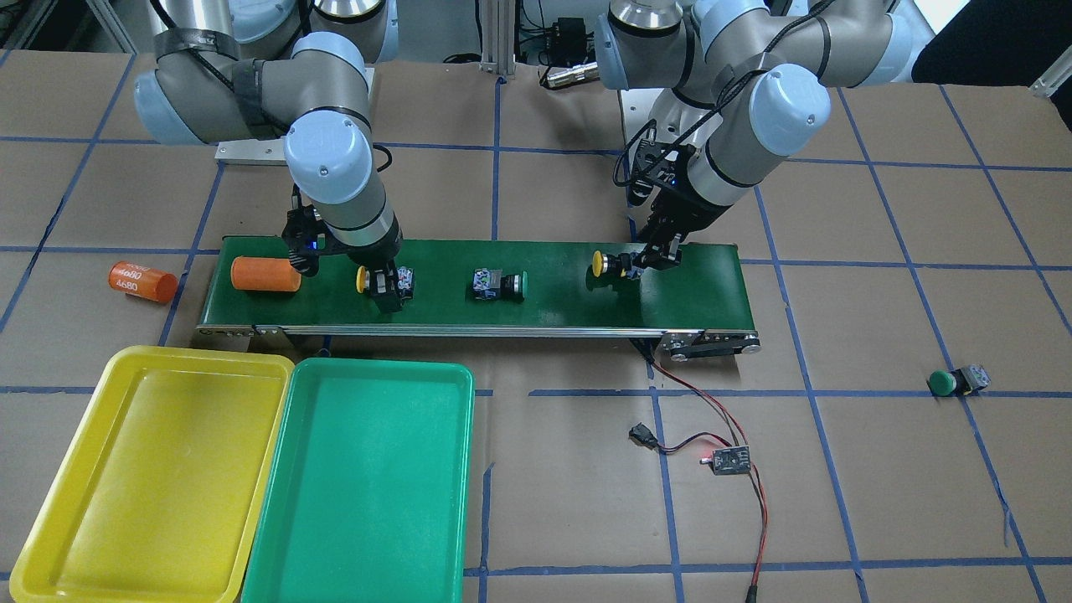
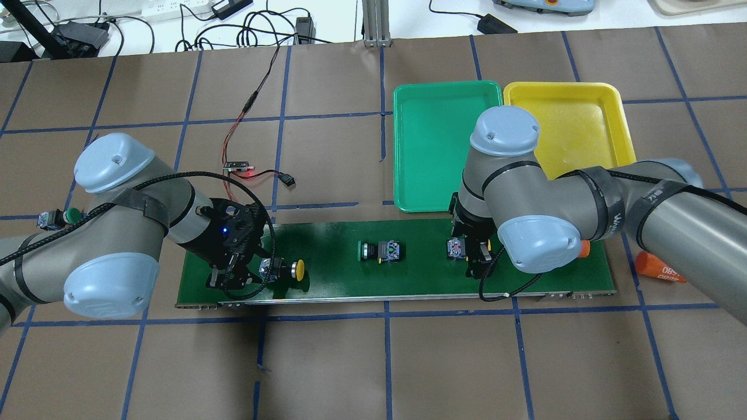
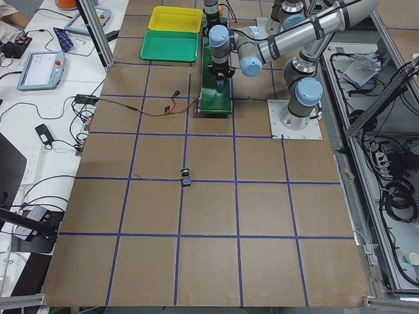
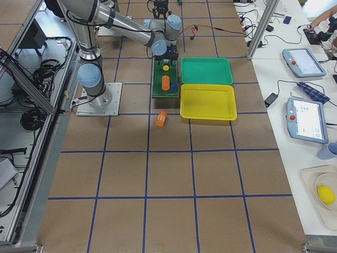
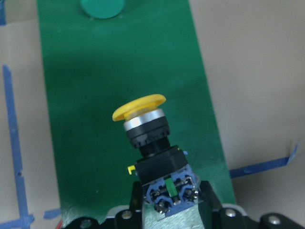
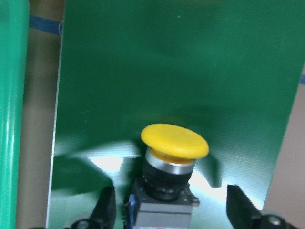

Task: Sort buttons by color to trays
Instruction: 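Lift the yellow button into the yellow tray with the right gripper while left gripper withdraws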

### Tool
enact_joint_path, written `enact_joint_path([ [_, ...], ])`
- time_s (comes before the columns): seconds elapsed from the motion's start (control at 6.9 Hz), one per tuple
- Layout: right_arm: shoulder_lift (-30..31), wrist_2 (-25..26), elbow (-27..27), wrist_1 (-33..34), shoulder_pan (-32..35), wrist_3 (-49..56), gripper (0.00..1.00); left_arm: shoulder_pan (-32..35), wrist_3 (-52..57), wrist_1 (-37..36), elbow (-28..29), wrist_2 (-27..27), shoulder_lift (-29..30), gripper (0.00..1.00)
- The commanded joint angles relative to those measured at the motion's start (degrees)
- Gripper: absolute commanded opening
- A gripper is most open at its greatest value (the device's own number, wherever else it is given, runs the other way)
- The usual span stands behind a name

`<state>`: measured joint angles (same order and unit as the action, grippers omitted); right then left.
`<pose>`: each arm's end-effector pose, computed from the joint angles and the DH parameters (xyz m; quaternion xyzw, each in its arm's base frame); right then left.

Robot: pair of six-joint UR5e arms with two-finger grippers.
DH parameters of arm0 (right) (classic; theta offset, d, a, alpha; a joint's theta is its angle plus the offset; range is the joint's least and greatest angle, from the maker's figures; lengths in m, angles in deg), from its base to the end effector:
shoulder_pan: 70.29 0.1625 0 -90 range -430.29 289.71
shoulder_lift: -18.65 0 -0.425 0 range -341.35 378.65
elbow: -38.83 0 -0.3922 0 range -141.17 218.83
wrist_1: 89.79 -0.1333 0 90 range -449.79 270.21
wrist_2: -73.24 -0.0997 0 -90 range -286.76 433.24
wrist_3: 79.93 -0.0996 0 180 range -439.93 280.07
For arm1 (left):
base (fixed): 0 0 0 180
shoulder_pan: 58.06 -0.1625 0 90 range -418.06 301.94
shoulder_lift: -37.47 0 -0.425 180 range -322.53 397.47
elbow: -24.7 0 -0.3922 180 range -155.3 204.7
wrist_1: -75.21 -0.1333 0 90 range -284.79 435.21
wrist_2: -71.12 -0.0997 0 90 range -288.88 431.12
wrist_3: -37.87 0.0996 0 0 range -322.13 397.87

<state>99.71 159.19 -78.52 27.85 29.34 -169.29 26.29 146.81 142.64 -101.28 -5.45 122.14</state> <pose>0.2163 -0.4358 0.2370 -0.6408 -0.7632 -0.0757 0.0344 -0.1180 -0.3966 0.2758 -0.7718 -0.6212 0.0603 0.1219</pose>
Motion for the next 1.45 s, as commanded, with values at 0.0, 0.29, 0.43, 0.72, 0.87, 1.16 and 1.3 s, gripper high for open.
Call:
enact_joint_path([
  [0.0, 0.1, -0.3, -0.1, 1.9, -1.1, 2.9, 0.00, -1.1, -0.1, -3.9, 0.1, -0.7, 0.6, 1.00],
  [0.29, 0.6, 0.3, 1.4, 1.8, -1.4, 4.6, 0.00, -13.8, -0.1, -9.3, 1.1, -3.8, 2.9, 1.00],
  [0.43, 0.6, 0.5, 6.3, 1.3, -1.4, 4.6, 0.00, -21.3, 0.9, -10.9, 3.5, -3.8, 5.2, 1.00],
  [0.72, 0.2, 0.0, 14.0, -0.6, -9.8, 15.9, 0.00, -24.0, 1.2, -11.2, 14.7, -14.5, 14.5, 1.00],
  [0.87, 0.1, -0.2, 14.5, -1.8, -16.1, 25.3, 0.00, -26.7, 1.2, -11.4, 18.4, -14.7, 19.3, 1.00],
  [1.16, -6.8, 0.0, 16.4, 1.2, -23.7, 41.1, 0.00, -37.1, 9.1, -17.5, 20.8, -14.1, 25.9, 1.00],
  [1.3, -11.7, 0.4, 17.9, 4.7, -24.8, 41.8, 0.00, -37.6, 10.6, -21.3, 21.1, -13.9, 28.5, 1.00],
])
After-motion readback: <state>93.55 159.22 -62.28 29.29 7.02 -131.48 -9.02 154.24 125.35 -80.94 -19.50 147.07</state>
